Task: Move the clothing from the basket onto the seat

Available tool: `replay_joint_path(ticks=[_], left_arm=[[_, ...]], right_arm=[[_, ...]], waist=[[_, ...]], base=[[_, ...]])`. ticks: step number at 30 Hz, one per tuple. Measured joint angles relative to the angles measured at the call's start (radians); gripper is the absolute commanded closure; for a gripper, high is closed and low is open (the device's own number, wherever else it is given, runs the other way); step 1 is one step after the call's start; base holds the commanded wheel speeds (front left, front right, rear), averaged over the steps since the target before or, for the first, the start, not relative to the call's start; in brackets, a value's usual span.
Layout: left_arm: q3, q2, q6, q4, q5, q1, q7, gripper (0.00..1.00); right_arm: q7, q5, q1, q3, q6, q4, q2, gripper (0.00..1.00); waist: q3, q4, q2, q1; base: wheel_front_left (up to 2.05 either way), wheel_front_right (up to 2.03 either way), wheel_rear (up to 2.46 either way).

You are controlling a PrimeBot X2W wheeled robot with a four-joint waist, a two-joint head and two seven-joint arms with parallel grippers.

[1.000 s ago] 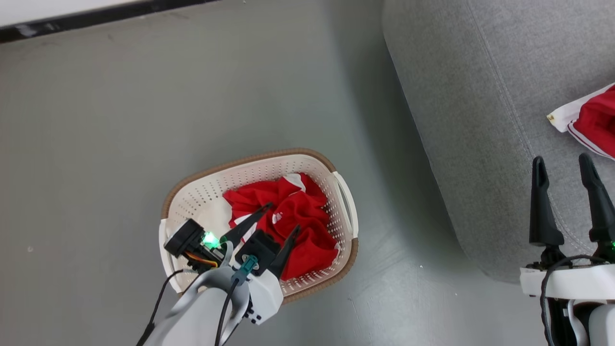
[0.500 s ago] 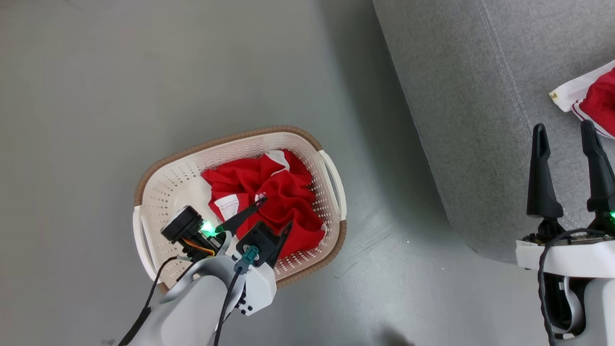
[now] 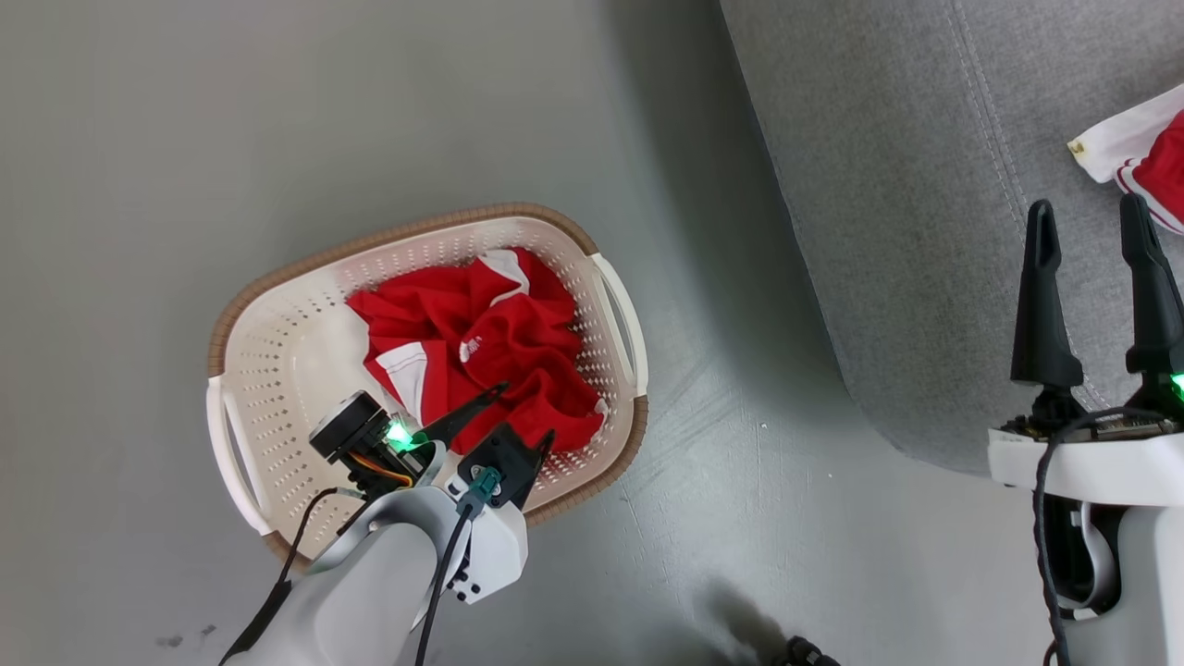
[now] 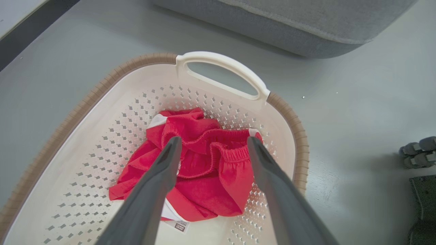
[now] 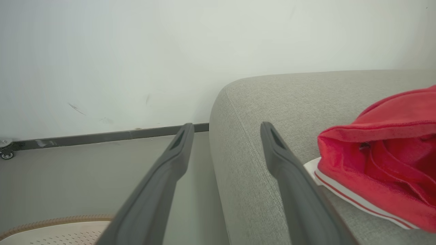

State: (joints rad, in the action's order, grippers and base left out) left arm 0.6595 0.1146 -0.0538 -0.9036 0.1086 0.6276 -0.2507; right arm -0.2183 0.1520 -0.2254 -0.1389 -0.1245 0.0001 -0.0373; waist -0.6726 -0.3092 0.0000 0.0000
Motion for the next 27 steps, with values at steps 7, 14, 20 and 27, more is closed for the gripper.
replay_joint_path(ticks=[7, 14, 20, 27], left_arm=[[0.004, -0.004, 0.002, -0.035, 0.001, 0.016, 0.0, 0.0], [0.01, -0.015, 0.008, -0.063, 0.002, 0.03, 0.0, 0.0], [0.009, -0.015, 0.01, -0.091, 0.002, 0.055, 0.0, 0.0], [0.007, -0.017, 0.019, -0.127, 0.002, 0.076, 0.0, 0.0]], right_arm=[[-0.005, 0.008, -0.03, 0.02, 0.0, 0.01, 0.0, 0.0], [-0.014, 0.008, -0.051, 0.021, 0.0, 0.016, 0.0, 0.0], [-0.021, 0.008, -0.075, 0.028, 0.0, 0.017, 0.0, 0.0], [-0.024, 0.008, -0.088, 0.036, 0.0, 0.016, 0.0, 0.0]], waist=[[-0.036, -0.015, 0.0, 0.0001], [-0.062, -0.028, 0.0, 0.0], [-0.086, -0.042, 0.0, 0.0001], [-0.112, -0.055, 0.0, 0.0001]], base=[[0.0, 0.0, 0.0], [0.0, 0.0, 0.0], [0.0, 0.0, 0.0], [0.0, 0.0, 0.0]])
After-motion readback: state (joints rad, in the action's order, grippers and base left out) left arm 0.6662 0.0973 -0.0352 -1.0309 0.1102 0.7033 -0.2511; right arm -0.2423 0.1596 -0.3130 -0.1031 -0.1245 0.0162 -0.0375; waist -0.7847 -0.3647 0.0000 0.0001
